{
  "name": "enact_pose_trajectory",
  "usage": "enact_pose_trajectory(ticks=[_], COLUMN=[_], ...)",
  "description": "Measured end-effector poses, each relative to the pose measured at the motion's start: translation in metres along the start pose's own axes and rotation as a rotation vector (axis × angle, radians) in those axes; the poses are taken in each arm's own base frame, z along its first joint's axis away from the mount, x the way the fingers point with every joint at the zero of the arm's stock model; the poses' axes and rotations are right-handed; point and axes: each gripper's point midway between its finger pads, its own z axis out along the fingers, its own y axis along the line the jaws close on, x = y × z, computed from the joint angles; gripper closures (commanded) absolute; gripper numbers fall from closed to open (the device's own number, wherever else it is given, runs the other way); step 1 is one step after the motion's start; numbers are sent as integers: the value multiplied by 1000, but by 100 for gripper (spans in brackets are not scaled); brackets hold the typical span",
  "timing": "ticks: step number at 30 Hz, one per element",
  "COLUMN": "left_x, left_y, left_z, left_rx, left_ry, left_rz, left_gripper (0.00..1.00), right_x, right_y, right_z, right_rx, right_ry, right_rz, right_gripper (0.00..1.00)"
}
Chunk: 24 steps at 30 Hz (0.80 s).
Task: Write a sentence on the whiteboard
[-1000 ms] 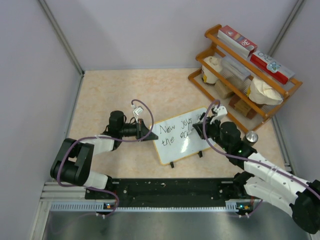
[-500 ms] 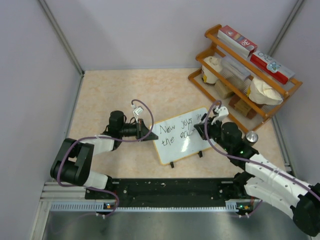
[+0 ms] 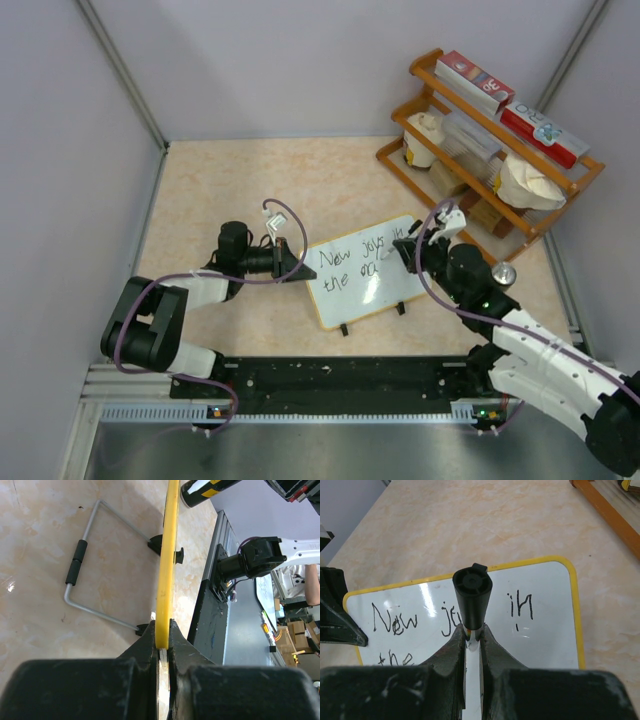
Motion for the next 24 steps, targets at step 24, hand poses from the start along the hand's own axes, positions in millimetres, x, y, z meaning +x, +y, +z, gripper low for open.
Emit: enact_pose_trajectory(ticks=[24], left_x=[0], left_y=[0], left_z=[0], left_rx=[1], left_ry=[0], left_rz=[0], left_gripper=[100], right_x=[-7], right_y=[0], right_z=[16], right_rx=[13], right_ry=[-19], right_rz=[3], right_gripper=[100])
